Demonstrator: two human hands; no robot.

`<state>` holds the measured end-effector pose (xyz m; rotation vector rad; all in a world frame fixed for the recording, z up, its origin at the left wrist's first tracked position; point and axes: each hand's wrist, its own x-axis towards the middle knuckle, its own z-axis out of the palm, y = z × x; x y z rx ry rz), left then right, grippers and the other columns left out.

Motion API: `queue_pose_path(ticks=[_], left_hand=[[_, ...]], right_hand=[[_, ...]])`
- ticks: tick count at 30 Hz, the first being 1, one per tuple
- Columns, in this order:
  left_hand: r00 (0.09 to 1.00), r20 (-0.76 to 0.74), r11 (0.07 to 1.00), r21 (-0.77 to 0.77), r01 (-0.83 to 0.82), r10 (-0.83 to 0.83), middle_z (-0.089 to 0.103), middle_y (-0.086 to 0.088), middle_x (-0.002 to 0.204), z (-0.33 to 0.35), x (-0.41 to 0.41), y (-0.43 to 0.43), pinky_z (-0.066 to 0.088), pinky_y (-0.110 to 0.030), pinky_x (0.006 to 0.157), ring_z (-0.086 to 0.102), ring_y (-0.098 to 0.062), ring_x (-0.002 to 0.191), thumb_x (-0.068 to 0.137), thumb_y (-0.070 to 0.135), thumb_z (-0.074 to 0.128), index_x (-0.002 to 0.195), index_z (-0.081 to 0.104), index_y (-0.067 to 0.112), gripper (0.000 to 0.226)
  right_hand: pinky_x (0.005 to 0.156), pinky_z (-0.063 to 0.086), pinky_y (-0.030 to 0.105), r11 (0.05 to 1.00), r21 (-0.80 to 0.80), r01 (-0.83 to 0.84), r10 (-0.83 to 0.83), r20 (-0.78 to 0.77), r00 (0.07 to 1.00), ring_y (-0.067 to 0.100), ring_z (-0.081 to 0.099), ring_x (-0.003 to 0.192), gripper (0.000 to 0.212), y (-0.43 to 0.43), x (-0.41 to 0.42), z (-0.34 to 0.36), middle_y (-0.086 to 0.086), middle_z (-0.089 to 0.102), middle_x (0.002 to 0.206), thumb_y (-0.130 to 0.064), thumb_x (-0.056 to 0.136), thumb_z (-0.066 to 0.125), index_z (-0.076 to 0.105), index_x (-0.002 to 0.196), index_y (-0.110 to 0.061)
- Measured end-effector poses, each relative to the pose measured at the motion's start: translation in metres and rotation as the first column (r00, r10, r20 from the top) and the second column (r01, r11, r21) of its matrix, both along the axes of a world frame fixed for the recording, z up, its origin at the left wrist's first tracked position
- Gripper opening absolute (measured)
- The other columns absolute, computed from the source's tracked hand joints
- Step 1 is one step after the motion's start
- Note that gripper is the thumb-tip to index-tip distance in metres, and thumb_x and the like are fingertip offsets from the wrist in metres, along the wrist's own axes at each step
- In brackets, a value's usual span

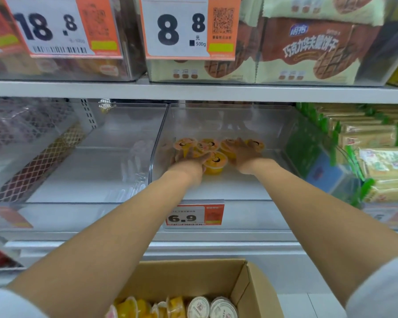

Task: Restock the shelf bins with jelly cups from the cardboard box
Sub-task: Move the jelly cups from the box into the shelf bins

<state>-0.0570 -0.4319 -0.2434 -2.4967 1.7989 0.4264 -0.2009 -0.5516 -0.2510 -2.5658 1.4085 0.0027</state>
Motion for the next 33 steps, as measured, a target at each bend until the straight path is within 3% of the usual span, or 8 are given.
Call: queue_pose_path(ticks=[9, 12, 15, 17, 21, 26, 30, 33], left_hand=[[1.000, -0.021, 1.000, -0.028, 0.006, -0.006, -0.016, -0.002, 0.161, 0.008, -0.003, 0.010, 0.002, -0.051, 0.120, -0.012, -0.035, 0.147, 0.103, 0.036, 0.035, 0.152, -0.003, 0.043, 0.062], [0.994, -0.107, 0.974, -0.228, -0.003, -0.021, 0.021, -0.011, 0.159, 0.019, -0.004, 0.023, 0.027, -0.046, 0.115, 0.024, -0.035, 0.144, 0.099, 0.035, 0.047, 0.154, 0.013, 0.028, 0.065], [0.976, -0.219, 0.899, -0.425, -0.104, 0.009, 0.064, -0.012, 0.119, 0.040, -0.018, 0.055, 0.049, -0.037, 0.090, 0.059, -0.032, 0.108, 0.094, 0.029, 0.056, 0.121, 0.059, 0.015, 0.030], [0.965, -0.261, 0.852, -0.498, -0.163, 0.032, 0.067, -0.007, 0.097, 0.052, -0.034, 0.089, 0.050, -0.035, 0.078, 0.062, -0.029, 0.091, 0.092, 0.021, 0.054, 0.098, 0.058, 0.016, 0.009], [0.976, -0.216, 0.795, -0.588, -0.150, 0.024, 0.065, 0.000, 0.080, 0.054, -0.066, 0.161, 0.046, -0.036, 0.064, 0.058, -0.027, 0.075, 0.089, 0.023, 0.051, 0.091, 0.048, 0.021, 0.003], [0.940, -0.278, 0.896, -0.337, -0.288, 0.198, 0.065, -0.003, 0.089, -0.012, -0.056, 0.241, 0.047, -0.035, 0.074, 0.060, -0.026, 0.088, 0.085, 0.026, 0.052, 0.086, 0.053, 0.023, 0.003], [0.899, -0.181, 0.914, 0.006, -0.405, 0.399, 0.064, -0.004, 0.106, -0.080, -0.016, 0.301, 0.053, -0.036, 0.084, 0.061, -0.026, 0.099, 0.087, 0.022, 0.052, 0.097, 0.060, 0.019, 0.013], [0.857, -0.110, 0.864, 0.085, -0.496, 0.503, 0.059, -0.009, 0.120, -0.121, 0.020, 0.327, 0.051, -0.038, 0.089, 0.057, -0.028, 0.109, 0.089, 0.019, 0.054, 0.116, 0.056, 0.013, 0.028]], right_hand=[[0.115, 0.007, 0.063, 0.996, 0.023, 0.084, -0.084, -0.006, 0.996, 0.029, -0.014, 0.148, 0.087, 0.016, -0.011, 0.013, -0.004, -0.012, 0.162, 0.002, 0.088, 0.040, 0.003, 0.151, -0.044], [0.113, 0.028, 0.053, 0.999, -0.046, 0.028, -0.025, 0.072, 0.997, 0.035, 0.018, 0.145, 0.075, 0.035, -0.016, 0.027, 0.002, 0.019, 0.159, -0.004, 0.087, 0.045, 0.023, 0.149, -0.038], [0.094, 0.050, 0.041, 0.989, -0.151, -0.003, 0.055, 0.343, 0.938, 0.030, 0.058, 0.114, 0.050, 0.079, -0.030, 0.043, 0.006, 0.062, 0.127, -0.009, 0.084, 0.050, 0.056, 0.131, -0.022], [0.079, 0.052, 0.035, 0.947, -0.319, 0.042, 0.105, 0.429, 0.897, 0.025, 0.062, 0.096, 0.026, 0.123, -0.042, 0.050, 0.005, 0.069, 0.103, -0.014, 0.085, 0.054, 0.067, 0.108, -0.015], [0.057, 0.040, 0.030, 0.863, -0.506, 0.018, 0.263, 0.479, 0.837, 0.021, 0.054, 0.073, 0.005, 0.207, -0.061, 0.039, 0.001, 0.057, 0.081, -0.016, 0.086, 0.057, 0.060, 0.083, -0.012], [0.074, 0.050, 0.033, 0.994, -0.023, -0.106, 0.109, 0.293, 0.950, 0.024, 0.062, 0.088, 0.015, 0.272, -0.065, -0.031, 0.002, 0.064, 0.097, -0.019, 0.085, 0.054, 0.063, 0.096, -0.018], [0.085, 0.052, 0.033, 0.914, 0.392, -0.104, 0.073, 0.093, 0.993, 0.024, 0.062, 0.102, 0.029, 0.306, -0.062, -0.105, 0.005, 0.066, 0.112, -0.013, 0.086, 0.055, 0.066, 0.112, -0.013], [0.078, 0.052, 0.034, 0.865, 0.499, -0.058, 0.018, 0.084, 0.996, 0.028, 0.063, 0.099, 0.029, 0.324, -0.049, -0.147, 0.009, 0.066, 0.110, -0.011, 0.086, 0.054, 0.064, 0.113, -0.010]])
